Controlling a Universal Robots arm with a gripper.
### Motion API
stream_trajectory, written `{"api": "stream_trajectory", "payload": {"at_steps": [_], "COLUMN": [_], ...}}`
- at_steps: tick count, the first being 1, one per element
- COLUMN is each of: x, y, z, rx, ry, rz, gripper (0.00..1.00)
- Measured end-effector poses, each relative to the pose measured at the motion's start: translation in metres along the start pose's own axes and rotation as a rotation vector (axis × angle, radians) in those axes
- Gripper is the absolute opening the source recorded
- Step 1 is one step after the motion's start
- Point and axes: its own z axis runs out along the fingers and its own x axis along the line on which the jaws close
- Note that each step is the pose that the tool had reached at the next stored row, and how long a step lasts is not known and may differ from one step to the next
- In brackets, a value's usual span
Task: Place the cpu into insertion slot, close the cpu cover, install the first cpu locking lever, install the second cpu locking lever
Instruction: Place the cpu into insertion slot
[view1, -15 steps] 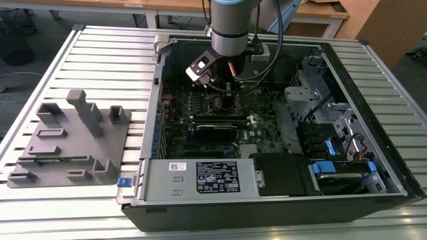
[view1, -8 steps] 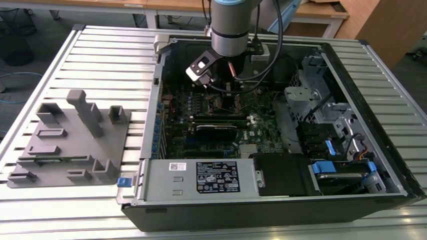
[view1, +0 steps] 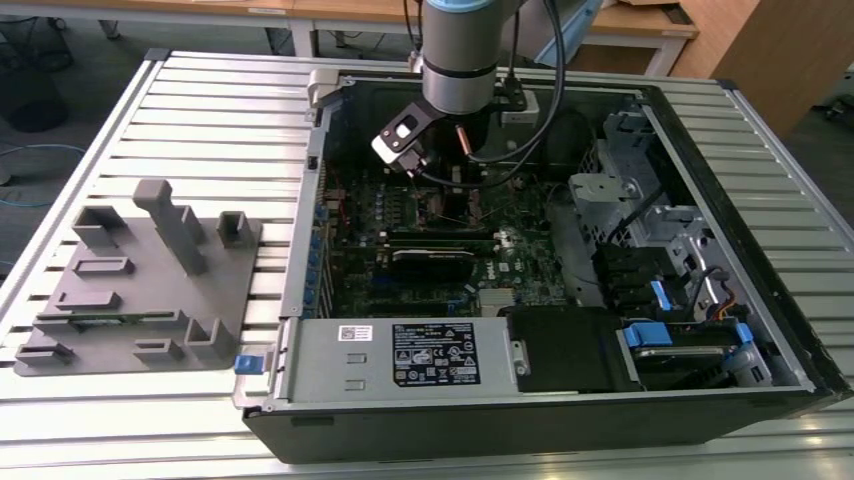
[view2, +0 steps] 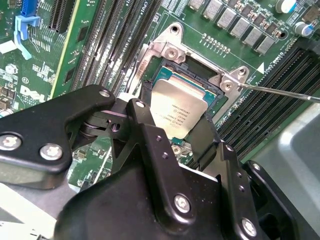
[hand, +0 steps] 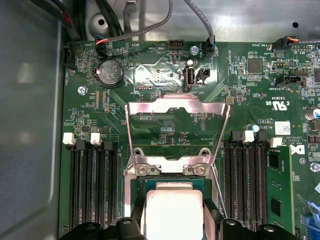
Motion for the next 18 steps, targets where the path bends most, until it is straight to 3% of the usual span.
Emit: {"api": "stream_trajectory", "payload": {"at_steps": [18], "x": [0.0018], "y": [-0.0018], "z": [0.0008], "rx": [-0.0002], "ry": [0.0001], "rz": [0.0], "gripper": [0.54]}}
